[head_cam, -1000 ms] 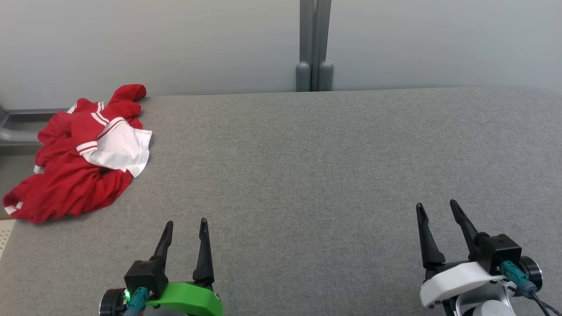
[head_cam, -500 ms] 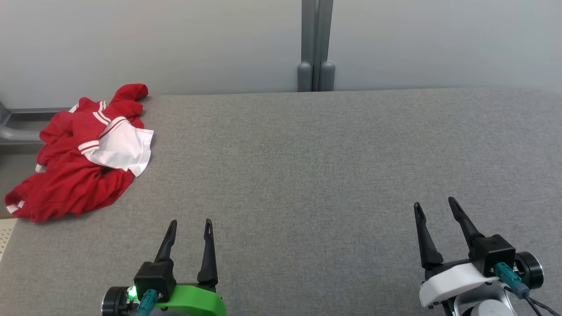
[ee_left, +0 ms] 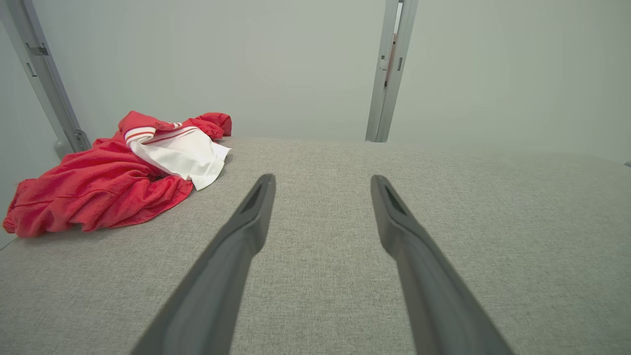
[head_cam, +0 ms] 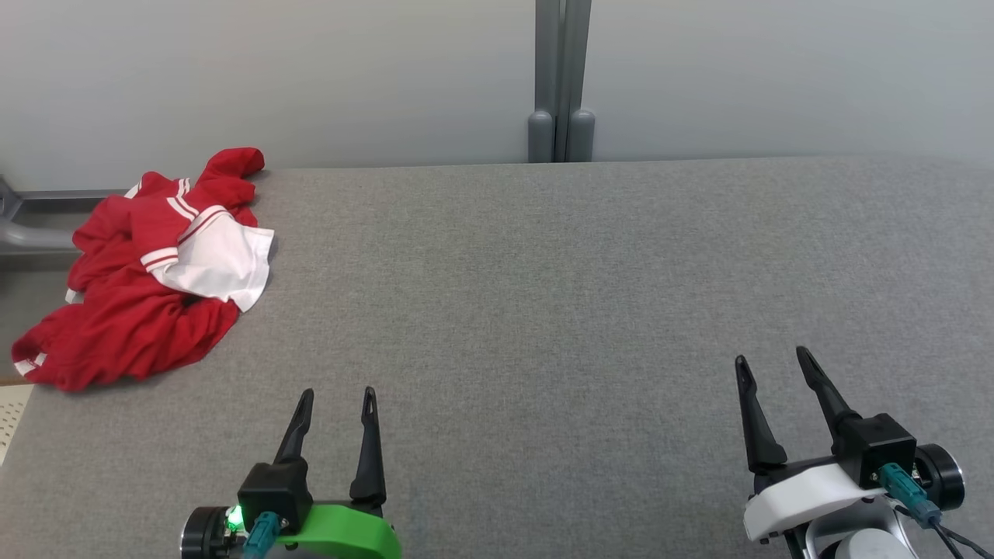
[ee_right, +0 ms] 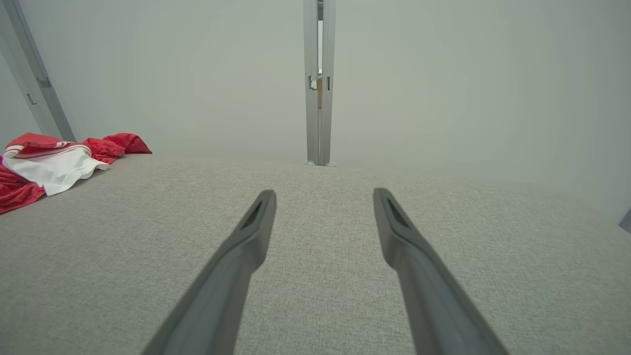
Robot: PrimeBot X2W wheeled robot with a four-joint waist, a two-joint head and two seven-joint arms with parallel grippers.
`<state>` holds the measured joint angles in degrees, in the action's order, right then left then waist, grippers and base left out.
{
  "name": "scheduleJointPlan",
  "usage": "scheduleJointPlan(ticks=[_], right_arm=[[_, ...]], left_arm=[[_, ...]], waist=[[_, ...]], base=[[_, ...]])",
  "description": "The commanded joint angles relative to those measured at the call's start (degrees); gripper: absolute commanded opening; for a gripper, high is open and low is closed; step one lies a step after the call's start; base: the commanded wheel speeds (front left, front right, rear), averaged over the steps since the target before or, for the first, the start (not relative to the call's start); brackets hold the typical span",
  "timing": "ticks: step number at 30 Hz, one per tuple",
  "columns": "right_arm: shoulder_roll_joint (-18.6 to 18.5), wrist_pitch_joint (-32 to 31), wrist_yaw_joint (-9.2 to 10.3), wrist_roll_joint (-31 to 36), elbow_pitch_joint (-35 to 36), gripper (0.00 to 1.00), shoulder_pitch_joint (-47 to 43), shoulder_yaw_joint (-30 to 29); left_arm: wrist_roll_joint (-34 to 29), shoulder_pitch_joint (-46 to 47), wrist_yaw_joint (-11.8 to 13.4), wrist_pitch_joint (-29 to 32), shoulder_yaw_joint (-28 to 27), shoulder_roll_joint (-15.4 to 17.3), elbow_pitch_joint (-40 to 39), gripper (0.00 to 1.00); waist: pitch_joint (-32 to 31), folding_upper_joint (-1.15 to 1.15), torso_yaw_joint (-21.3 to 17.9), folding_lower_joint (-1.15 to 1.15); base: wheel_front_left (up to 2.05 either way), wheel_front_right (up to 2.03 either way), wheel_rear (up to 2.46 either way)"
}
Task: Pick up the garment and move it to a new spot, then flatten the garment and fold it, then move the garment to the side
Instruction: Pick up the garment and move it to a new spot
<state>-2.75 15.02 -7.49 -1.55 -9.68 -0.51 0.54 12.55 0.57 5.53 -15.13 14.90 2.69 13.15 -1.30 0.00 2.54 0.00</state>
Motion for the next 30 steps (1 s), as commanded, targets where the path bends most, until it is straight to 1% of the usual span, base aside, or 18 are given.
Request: scheduleJointPlan(ticks=[1,5,7,9,16,21,22,24,30], right_arm=[[-0.24,0.24,0.0,-0.13,0.41,1.0,-0.09,-0.28],[-0.22,0.22,0.0,-0.14,1.26,1.0,-0.59,-0.34],[-0.2,0.22,0.0,-0.17,1.87,1.0,-0.73,-0.53],[-0.2,0.22,0.0,-0.4,2.27,1.0,-0.76,-0.92],[-0.23,0.22,0.0,0.06,2.98,1.0,0.13,-0.41],[-0.22,0.22,0.01,0.22,2.83,1.0,0.76,-0.34],[-0.22,0.22,0.0,0.24,2.72,1.0,1.0,0.08],[-0.2,0.21,0.0,0.41,2.46,1.0,1.86,1.48],[-0.25,0.21,0.02,0.36,1.13,1.0,3.76,4.75]], left_arm=[[-0.17,0.76,-0.1,-0.04,0.03,0.37,-0.09,1.0],[-0.29,1.19,0.01,-0.04,-0.1,0.36,-0.23,1.0],[-0.52,1.37,-0.07,-0.03,-0.24,0.36,-0.28,1.0],[-0.82,1.51,-0.14,-0.03,-0.22,0.35,-0.31,1.0],[-1.5,2.19,-0.38,-0.03,-1.4,0.32,-0.83,1.0],[-1.91,2.54,-0.72,-0.03,-1.76,0.31,-1.31,1.0],[-2.0,2.45,-0.68,-0.03,-2.09,0.32,-1.46,1.0],[-1.84,1.93,-0.1,-0.03,-3.07,0.32,-2.29,1.0],[-1.55,0.32,0.63,-0.01,-4.65,0.29,-4.52,1.0]], waist=[[-0.01,0.0,0.61,0.0],[0.17,0.0,3.33,0.0],[0.37,0.0,5.58,0.0],[0.58,0.0,8.09,0.0],[1.4,0.0,18.9,0.0],[1.78,0.0,25.0,0.0],[1.93,0.0,25.9,0.0],[2.52,0.0,26.38,0.0],[3.29,0.0,26.91,0.0]], base=[[0.0,0.0,0.0],[0.0,0.0,0.0],[0.0,0.0,0.0],[0.0,0.0,0.0],[0.0,0.0,0.0],[0.0,0.0,0.0],[0.0,0.0,0.0],[0.0,0.0,0.0],[0.0,0.0,0.0]])
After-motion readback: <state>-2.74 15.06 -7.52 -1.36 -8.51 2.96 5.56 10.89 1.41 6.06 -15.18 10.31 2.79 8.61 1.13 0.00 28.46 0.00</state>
